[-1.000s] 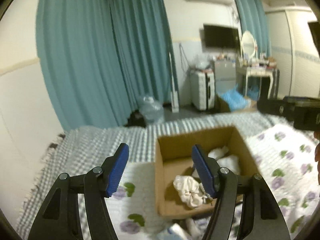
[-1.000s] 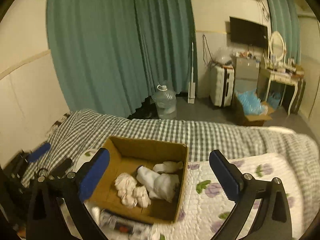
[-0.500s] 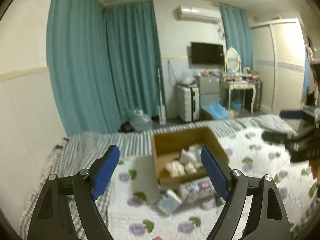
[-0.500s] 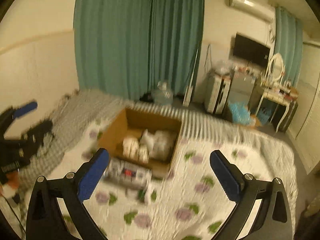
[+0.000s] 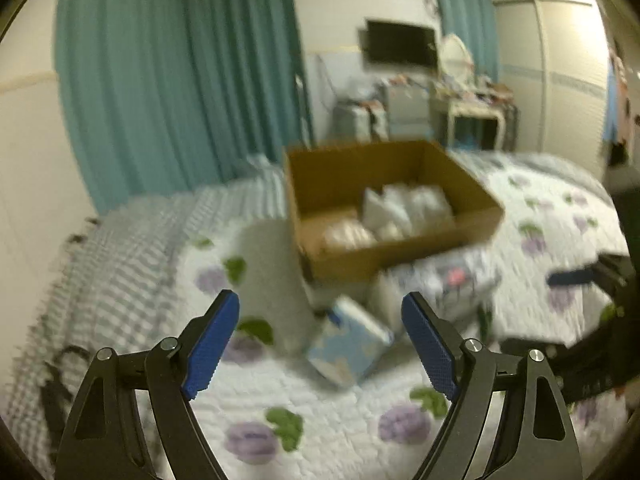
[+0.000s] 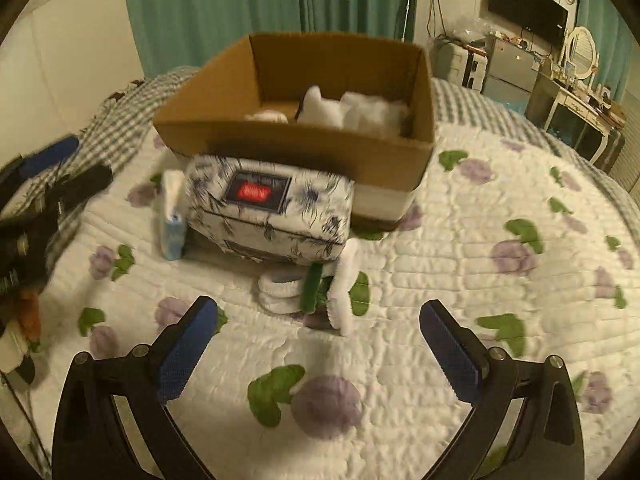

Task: Organize soft objects
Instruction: 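Grasp the white-green fuzzy loop with the right gripper while the left grasps the blue tissue pack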

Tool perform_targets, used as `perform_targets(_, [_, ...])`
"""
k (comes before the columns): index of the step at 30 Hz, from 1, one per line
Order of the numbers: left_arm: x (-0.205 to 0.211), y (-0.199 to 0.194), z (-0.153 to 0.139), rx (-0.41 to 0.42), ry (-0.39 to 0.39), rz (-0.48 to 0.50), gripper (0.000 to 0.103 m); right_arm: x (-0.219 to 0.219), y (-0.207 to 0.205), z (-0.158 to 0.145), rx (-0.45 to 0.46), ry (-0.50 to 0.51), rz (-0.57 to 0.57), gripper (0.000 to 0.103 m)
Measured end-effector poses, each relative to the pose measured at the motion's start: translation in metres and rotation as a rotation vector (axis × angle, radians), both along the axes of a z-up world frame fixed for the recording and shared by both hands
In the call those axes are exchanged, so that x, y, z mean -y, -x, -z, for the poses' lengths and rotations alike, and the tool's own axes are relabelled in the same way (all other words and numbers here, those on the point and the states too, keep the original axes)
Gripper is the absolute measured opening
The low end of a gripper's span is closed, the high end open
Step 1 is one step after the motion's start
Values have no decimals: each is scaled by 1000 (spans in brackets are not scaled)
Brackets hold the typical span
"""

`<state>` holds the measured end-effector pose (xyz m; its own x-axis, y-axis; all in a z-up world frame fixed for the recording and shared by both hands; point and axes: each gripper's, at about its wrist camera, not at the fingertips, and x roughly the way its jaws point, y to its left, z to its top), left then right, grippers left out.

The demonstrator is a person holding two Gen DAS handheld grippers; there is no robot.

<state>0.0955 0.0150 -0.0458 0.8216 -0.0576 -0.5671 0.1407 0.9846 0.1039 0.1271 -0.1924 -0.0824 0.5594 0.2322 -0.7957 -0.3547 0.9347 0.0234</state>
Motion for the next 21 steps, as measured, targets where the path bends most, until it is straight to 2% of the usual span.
perform_targets(4, [1,-10,36,-81,-55,6,85,-14,-14,24,-28,25,-15,101])
perform_targets(7, [2,-17,48,-129,-61,54,85,-26,-21,38,-39,41,-23,101])
perform_targets(10, [7,-25,53,-150,-94,88,85,-29,-30,51,-63,57,7,101])
perform_targets(13, [6,-31,59,-156,-83,103,85,-26,-38,61,-79,45,33,101])
perform_targets(15, [5,-34,63,-161,-73,109,85,-26,-39,61,-74,35,32,96])
perform_targets(19, [5,-42,69,-166,-43,131,84,-28,-37,57,-54,24,8,71])
perform_targets(21, [6,-45,70,-165,-39,139,84,-28,-35,54,-51,25,0,67])
